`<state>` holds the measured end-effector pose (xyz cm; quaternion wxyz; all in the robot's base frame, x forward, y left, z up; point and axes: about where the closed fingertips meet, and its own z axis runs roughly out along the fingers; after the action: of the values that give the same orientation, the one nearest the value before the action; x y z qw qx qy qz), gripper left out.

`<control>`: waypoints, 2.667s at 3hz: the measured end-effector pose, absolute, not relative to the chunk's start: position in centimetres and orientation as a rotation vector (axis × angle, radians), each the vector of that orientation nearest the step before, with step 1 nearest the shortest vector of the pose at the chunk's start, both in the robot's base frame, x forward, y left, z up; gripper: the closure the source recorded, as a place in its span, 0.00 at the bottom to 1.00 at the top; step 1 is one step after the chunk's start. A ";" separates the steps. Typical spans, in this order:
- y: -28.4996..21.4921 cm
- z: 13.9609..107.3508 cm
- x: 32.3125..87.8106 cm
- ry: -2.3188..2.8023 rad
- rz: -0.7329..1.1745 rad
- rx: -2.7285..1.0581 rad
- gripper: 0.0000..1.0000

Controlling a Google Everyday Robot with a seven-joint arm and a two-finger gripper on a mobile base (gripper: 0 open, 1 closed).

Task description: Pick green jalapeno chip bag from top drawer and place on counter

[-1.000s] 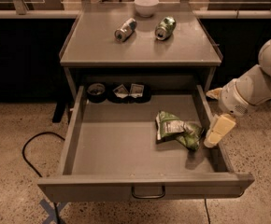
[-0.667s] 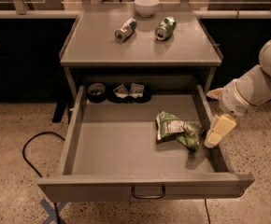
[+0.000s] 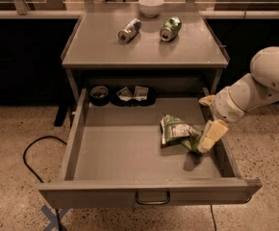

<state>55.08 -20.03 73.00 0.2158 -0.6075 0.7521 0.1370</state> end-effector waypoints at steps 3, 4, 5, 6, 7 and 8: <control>-17.6 65.0 59.5 2.069 0.394 -1.768 0.00; -17.5 63.1 59.7 2.097 0.403 -1.792 0.00; -17.2 61.6 59.6 2.125 0.412 -1.815 0.18; -17.2 61.5 59.6 2.127 0.413 -1.817 0.43; -17.2 61.5 59.6 2.127 0.413 -1.817 0.65; -16.7 62.8 59.2 2.123 0.423 -1.797 0.88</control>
Offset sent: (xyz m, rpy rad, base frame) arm 0.0556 0.0264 -0.0938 -0.0319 0.0125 0.0640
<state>59.20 -16.66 62.76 0.1631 -0.6302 0.7445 0.1483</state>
